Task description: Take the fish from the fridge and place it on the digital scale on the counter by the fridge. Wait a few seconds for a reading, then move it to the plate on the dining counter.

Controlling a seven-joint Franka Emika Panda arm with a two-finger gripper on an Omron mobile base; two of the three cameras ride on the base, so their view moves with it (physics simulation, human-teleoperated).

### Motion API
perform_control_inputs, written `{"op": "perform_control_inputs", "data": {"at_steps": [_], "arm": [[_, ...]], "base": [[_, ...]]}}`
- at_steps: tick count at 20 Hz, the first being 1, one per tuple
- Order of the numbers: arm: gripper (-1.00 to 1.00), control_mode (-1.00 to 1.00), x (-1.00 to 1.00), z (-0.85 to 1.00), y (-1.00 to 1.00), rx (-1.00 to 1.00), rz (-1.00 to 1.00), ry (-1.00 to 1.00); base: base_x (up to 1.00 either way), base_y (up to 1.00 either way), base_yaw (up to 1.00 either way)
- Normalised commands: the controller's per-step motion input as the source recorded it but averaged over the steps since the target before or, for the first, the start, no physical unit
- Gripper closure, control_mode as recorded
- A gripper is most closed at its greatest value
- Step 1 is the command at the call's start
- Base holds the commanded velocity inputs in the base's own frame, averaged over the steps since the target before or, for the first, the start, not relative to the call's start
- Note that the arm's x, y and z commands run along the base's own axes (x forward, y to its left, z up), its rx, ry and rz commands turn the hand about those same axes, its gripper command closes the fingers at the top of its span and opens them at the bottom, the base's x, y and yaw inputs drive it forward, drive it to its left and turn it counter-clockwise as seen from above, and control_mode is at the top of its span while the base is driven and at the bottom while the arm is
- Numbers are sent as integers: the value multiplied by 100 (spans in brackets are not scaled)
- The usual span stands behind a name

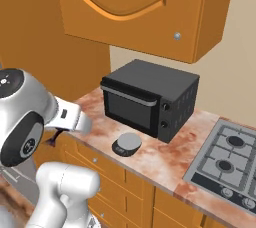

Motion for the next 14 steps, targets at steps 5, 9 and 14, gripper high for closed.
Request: {"op": "perform_control_inputs", "data": {"at_steps": [5,9,14], "arm": [[100,-100,64,-68,-6,-5,25,18],[100,-100,21,-67,-6,-19,32,4],[100,-100,0,-36,-38,-18,28,-7]], "base": [[0,0,0],[0,0,0],[0,0,0]]}}
